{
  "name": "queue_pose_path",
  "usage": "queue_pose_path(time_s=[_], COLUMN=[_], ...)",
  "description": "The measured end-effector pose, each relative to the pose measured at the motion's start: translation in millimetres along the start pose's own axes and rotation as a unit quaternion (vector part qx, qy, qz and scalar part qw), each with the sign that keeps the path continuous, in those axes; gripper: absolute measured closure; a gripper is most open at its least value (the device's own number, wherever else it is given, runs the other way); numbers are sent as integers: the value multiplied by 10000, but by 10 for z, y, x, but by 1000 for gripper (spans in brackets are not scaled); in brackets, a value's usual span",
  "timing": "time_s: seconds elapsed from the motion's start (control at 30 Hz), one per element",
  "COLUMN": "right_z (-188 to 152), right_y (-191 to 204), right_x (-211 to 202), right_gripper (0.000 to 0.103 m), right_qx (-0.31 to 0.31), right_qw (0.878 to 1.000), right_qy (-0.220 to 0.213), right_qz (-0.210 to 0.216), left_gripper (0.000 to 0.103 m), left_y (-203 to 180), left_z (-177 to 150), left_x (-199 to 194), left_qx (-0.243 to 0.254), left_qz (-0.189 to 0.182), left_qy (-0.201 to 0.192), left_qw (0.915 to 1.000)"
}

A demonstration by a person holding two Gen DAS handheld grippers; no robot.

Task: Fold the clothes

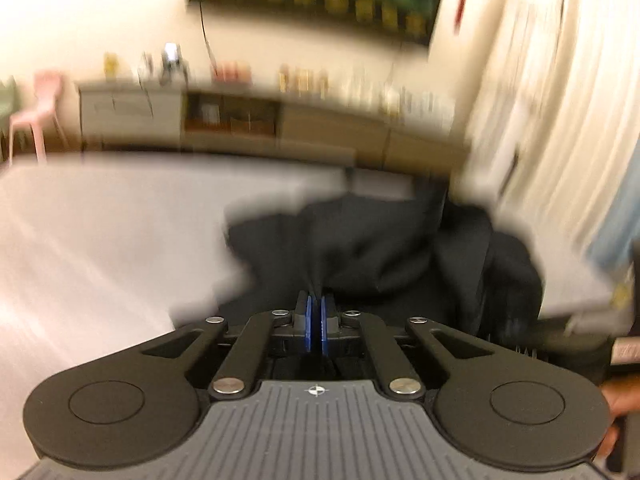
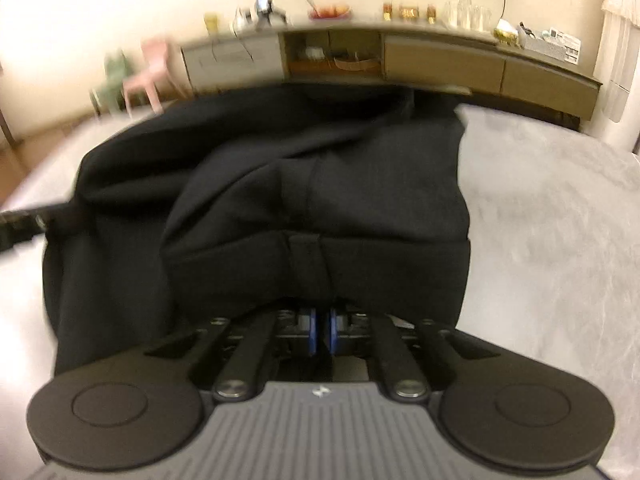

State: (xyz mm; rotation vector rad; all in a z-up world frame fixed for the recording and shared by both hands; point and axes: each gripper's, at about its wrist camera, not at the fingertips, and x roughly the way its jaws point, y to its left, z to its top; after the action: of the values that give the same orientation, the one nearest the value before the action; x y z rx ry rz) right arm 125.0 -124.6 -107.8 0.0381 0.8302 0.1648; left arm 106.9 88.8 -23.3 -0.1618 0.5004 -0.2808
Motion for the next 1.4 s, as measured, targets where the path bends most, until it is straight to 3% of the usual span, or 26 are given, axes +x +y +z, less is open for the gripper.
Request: queue_pose_path(time_s=[0.03, 0.1, 0.2, 0.33, 0.4, 0.43, 0.47, 0.5, 0.7, 0.73, 0.77, 0.83, 0.93, 1.1, 1.23, 1.3, 1.33, 1.37, 1.4], right_z=[63, 155, 145, 84, 6, -8, -22, -35, -106, -114, -106, -66, -52, -19, -9, -23, -30, -37, -45], right_y=[24, 36, -28, -166, -197, -204, -175, -176, -307, -331, -330, -285, -303, -329, -309, -299, -293, -287, -281], right_x=[-126, -310, -272, -73, -11, 8, 3, 1, 80, 80, 86, 123, 102, 12, 29, 58, 81, 104, 127], right_gripper=[97, 97, 97, 97, 96, 96, 95, 94, 93, 93, 93, 93, 92, 90, 89, 83, 80, 77, 72], right_qx=[-84, -92, 17, 276, 370, 404, 409, 417, 493, 502, 495, 489, 537, 569, 524, 520, 528, 535, 543], right_qw=[9999, 9994, 9998, 9993, 9990, 9989, 9988, 9987, 9982, 9981, 9981, 9980, 9979, 9978, 9980, 9983, 9984, 9985, 9985], right_qy=[-122, -304, -194, 151, 140, 138, 113, 103, 89, 94, 98, 90, 67, -38, -15, 15, 32, 49, 66], right_qz=[46, 139, 12, -182, -204, -214, -236, -261, -327, -340, -351, -382, -366, -334, -346, -275, -198, -120, -43], left_gripper=[100, 102, 102, 97, 66, 24, 1, 1, 1, 11, 44, 93, 98, 98, 97, 85, 63, 29, 16], left_y=[71, 227, 463, 485, 350, 245, 134, 40, -473, -506, -534, -503, -288, 321, 556, 556, 527, 491, 455], left_z=[133, 197, 260, -36, -153, -207, -258, -310, -656, -707, -732, -717, -523, 62, 36, -104, -153, -198, -243], left_x=[-145, -195, -232, 104, 159, 145, 124, 87, 177, 234, 304, 408, 353, -127, -47, 32, 61, 88, 114], left_qx=[-97, -176, -277, -564, -514, -479, -442, -386, 601, 775, 917, 957, 763, 138, 138, 175, 179, 179, 180], left_qz=[-14, 200, 558, 544, 366, 316, 276, 237, 171, 232, 343, 497, 671, 1311, 1518, 1522, 1499, 1471, 1442], left_qy=[-280, -314, -281, 676, 881, 856, 808, 703, 695, 659, 717, 852, 730, -83, 375, 695, 730, 735, 740], left_qw=[9996, 9992, 9977, 9946, 9941, 9947, 9954, 9965, 9956, 9945, 9926, 9905, 9921, 9912, 9876, 9857, 9858, 9862, 9866])
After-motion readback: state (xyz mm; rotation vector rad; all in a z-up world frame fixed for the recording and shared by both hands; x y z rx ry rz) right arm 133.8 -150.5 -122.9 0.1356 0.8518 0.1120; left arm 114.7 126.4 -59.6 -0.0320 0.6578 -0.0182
